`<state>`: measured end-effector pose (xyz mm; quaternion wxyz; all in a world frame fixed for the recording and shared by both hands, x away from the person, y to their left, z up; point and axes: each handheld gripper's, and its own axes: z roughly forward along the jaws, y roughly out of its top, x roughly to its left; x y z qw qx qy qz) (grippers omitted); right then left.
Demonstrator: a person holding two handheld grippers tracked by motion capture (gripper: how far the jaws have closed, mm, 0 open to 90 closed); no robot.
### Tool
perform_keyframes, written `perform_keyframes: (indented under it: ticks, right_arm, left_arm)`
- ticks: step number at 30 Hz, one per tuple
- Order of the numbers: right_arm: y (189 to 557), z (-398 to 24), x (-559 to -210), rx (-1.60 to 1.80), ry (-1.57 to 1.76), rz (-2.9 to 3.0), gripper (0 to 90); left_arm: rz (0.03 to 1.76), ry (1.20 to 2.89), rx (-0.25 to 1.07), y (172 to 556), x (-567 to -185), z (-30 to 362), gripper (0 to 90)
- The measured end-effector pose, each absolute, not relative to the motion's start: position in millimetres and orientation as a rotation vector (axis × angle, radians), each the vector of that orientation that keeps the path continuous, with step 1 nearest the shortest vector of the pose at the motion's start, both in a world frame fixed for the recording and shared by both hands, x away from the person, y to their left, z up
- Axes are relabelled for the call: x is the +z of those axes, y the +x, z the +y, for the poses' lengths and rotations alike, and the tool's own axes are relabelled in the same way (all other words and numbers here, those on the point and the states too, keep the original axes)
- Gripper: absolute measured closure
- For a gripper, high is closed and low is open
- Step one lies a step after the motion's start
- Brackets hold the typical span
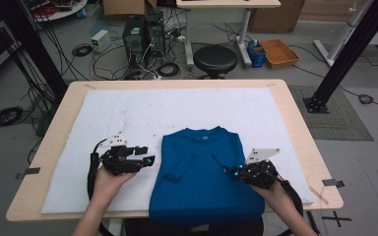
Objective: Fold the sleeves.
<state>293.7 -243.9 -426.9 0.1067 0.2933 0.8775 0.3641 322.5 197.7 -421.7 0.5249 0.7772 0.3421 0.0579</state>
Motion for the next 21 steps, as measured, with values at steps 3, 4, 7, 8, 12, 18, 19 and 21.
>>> perform_keyframes:
  ticks: [3,4,7,8,12,18,19,21]
  right_arm:
    - [295,-245,-429,1.059,0.871,2.606,88.3]
    - [295,-245,-429,1.059,0.871,2.606,88.3]
    - [296,-247,-427,1.060,0.895,2.582,78.1]
    - [297,-248,-425,1.085,0.895,2.567,76.3]
    - [311,-238,-416,1.112,0.912,2.501,72.7]
    - [340,-203,-427,1.039,0.970,2.504,68.9]
    - [343,-199,-428,1.021,0.966,2.498,68.9]
    - [348,-192,-432,0.987,0.969,2.501,68.9]
  left_arm:
    - [0.818,1.861,0.137,322,-422,197,44.6]
    - [0.818,1.861,0.137,322,-422,197,44.6]
    - [0.818,1.865,0.137,323,-422,195,44.6]
    - [0.818,1.865,0.137,323,-422,195,44.6]
    - [0.820,1.865,0.132,324,-423,193,44.6]
    - [0.812,1.873,0.132,323,-423,191,44.6]
    - [0.814,1.870,0.130,323,-423,191,44.6]
    - [0.815,1.870,0.130,323,-423,191,44.6]
